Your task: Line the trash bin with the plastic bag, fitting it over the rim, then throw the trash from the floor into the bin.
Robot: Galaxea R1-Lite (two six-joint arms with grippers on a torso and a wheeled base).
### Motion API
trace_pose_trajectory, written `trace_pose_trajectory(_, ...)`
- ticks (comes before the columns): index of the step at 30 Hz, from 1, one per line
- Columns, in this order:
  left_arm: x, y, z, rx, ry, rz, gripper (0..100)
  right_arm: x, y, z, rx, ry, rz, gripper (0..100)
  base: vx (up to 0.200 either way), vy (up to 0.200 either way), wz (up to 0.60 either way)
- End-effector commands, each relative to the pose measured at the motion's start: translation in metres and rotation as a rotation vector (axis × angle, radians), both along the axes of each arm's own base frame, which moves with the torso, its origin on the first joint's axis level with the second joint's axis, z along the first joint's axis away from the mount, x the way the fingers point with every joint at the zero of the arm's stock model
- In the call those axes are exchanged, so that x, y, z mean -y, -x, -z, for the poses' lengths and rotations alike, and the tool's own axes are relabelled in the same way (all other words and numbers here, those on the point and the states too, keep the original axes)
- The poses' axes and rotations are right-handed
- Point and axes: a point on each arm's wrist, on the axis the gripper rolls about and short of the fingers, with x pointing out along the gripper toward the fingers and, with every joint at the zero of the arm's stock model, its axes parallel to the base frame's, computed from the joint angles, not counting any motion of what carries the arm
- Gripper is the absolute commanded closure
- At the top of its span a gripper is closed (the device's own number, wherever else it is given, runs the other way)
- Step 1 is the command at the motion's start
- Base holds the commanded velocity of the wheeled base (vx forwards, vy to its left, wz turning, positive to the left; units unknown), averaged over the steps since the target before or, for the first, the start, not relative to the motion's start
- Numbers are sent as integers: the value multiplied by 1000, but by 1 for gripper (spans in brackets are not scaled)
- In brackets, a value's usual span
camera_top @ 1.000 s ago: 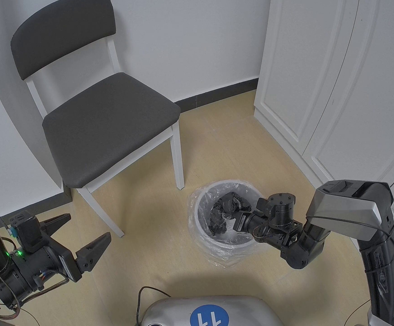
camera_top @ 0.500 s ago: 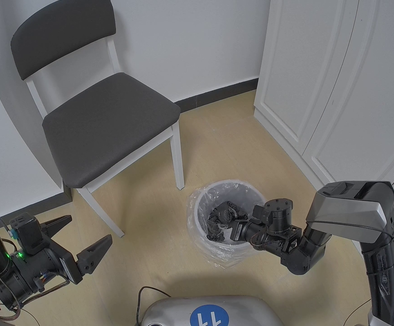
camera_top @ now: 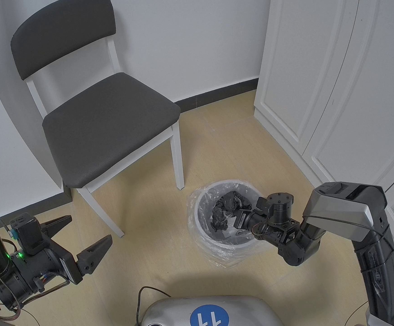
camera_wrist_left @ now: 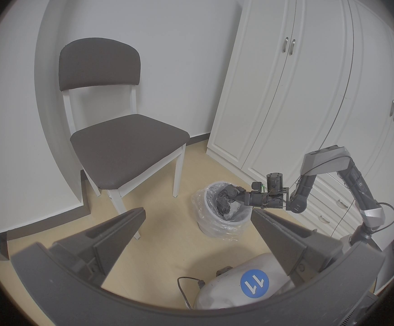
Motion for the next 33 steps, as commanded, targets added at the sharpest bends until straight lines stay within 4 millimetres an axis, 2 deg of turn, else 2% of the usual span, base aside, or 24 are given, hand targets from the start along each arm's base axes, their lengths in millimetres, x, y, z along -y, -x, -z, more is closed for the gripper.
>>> trace_pose_trajectory(1,0,-1,1,-7,-3,-1,0,-1,-9,37,-30,15,14,100,0,0,0)
trace_pose_trajectory(6,0,-1,1,-7,-3,-1,0,-4,-10,39,13,-9,7,100,0,0,0)
trace_pose_trajectory(26,1,0,2,-10,-5,3,0,-3,-8,39,-10,-22,16,100,0,0,0)
trace_pose_trajectory(27,1,0,2,-11,-6,3,0,-3,-8,39,-9,-23,16,0,0,0,0)
trace_pose_trajectory(33,1,-1,1,0,2,3,0,-7,-4,39,-3,-12,10,0,0,0,0)
